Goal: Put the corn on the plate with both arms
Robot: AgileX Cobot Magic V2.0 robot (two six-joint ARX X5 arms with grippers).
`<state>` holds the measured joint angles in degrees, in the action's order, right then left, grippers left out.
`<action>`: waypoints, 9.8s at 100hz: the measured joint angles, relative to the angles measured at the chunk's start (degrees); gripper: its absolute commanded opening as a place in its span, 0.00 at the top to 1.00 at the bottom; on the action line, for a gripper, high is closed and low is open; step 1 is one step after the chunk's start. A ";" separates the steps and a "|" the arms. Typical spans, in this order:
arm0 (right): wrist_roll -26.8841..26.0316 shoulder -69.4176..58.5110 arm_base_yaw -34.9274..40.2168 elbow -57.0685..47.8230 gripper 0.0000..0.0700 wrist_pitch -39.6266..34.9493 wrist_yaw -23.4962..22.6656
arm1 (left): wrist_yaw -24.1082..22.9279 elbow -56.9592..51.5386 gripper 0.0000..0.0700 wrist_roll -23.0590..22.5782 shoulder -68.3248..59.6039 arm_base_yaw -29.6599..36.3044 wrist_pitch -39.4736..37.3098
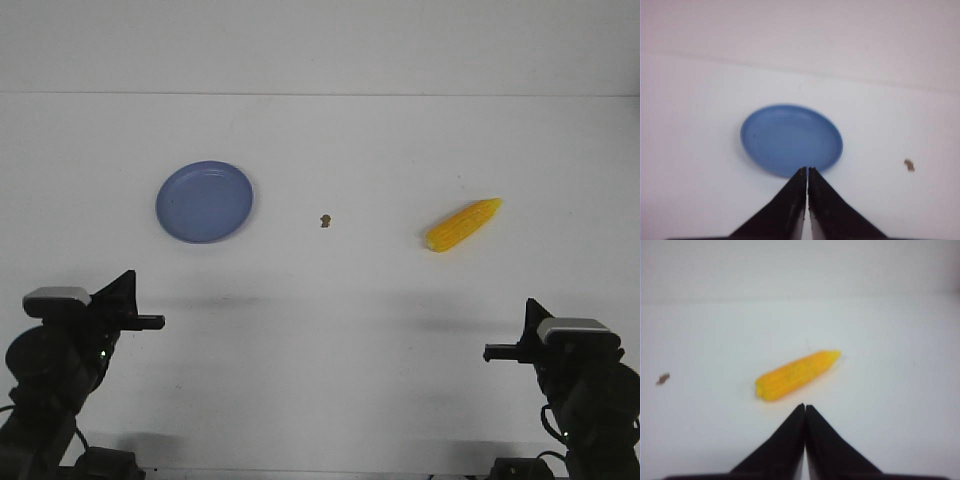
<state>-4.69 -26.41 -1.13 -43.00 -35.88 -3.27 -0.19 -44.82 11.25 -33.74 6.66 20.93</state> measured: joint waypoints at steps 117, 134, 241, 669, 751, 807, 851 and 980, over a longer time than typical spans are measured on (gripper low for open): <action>1.88 -17.64 0.00 -12.46 0.23 -7.98 0.20 | 0.13 -20.24 0.28 -2.27 -29.79 -2.64 10.34; 1.88 -17.64 0.00 -12.46 0.24 -7.98 0.22 | 0.13 -25.90 0.28 -1.66 -43.10 -6.84 7.34; 1.84 -17.64 0.00 -12.46 0.24 -8.00 0.22 | 3.63 -44.61 0.99 -1.40 -81.66 -10.19 6.01; -21.31 -77.16 1.49 -28.46 0.72 16.11 -3.04 | -2.54 -11.02 0.04 -11.37 -32.04 8.96 0.31; -10.99 -61.20 35.08 -29.11 0.69 -0.74 -7.98 | -2.54 -11.02 0.04 -11.37 -32.04 8.96 0.31; -11.26 -70.10 46.05 -28.98 0.09 -0.46 -5.75 | -2.54 -11.02 0.04 -11.37 -32.04 8.96 0.33; -10.49 -59.65 40.65 -28.94 0.08 -0.76 3.63 | -2.54 -11.02 0.05 -11.37 -32.04 8.96 -0.66; -2.97 18.14 11.41 9.46 0.08 3.41 15.39 | -5.33 14.78 0.05 -4.31 8.79 6.12 -7.39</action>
<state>-7.66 -8.27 10.28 -33.54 -32.47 12.12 -5.52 -30.04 6.94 -24.95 12.78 13.54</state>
